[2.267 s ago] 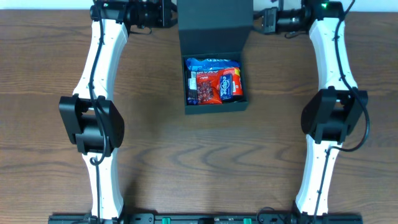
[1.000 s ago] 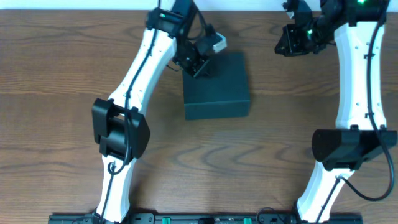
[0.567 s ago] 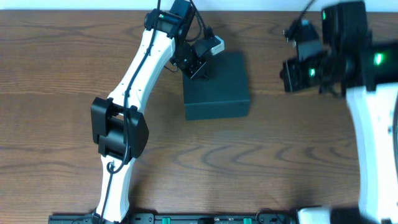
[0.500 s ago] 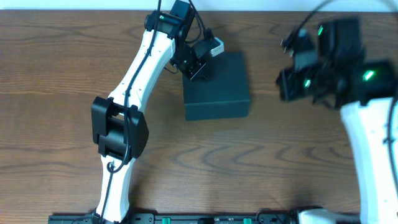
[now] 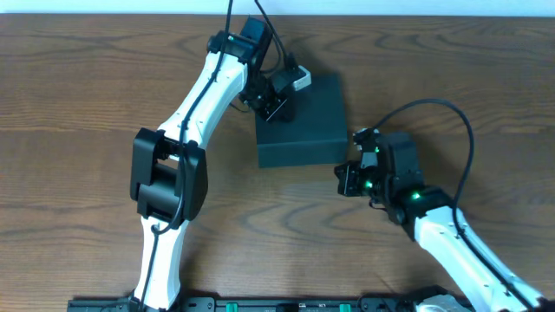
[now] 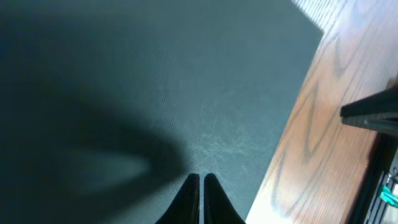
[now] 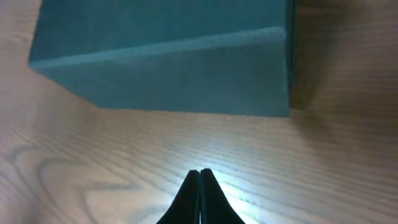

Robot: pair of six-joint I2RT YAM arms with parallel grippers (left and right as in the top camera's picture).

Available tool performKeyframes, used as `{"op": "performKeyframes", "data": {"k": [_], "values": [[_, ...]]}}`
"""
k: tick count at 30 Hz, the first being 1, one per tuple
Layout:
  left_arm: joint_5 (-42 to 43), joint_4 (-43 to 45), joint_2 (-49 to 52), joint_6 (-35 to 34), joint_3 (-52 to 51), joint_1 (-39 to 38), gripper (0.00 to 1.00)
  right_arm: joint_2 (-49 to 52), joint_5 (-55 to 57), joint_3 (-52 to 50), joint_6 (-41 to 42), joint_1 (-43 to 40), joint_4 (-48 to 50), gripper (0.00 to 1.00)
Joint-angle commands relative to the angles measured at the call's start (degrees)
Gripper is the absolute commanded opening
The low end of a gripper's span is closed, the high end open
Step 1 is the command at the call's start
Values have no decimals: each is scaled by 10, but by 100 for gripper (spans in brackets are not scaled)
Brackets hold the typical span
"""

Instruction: Pack container

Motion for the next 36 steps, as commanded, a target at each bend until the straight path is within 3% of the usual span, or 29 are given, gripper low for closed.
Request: {"op": "performKeyframes", "data": {"k": [1,13,25,31,36], "values": [[6,7,-18,12,-22,-3,6,20,55,-21,63,18,42,2],[-3,13,-18,12,-38,-5,6,149,110,-25,105,43,216,2],[-5,12,-18,12,-38,-5,6,195,151,-25,114,43,293,2],[-8,12,-18,12,-38,-5,6,194,149,-25,113,43,291,2],[-31,10,-18,10,-38,-5,6,139,123,-25,114,26,203,2]]}}
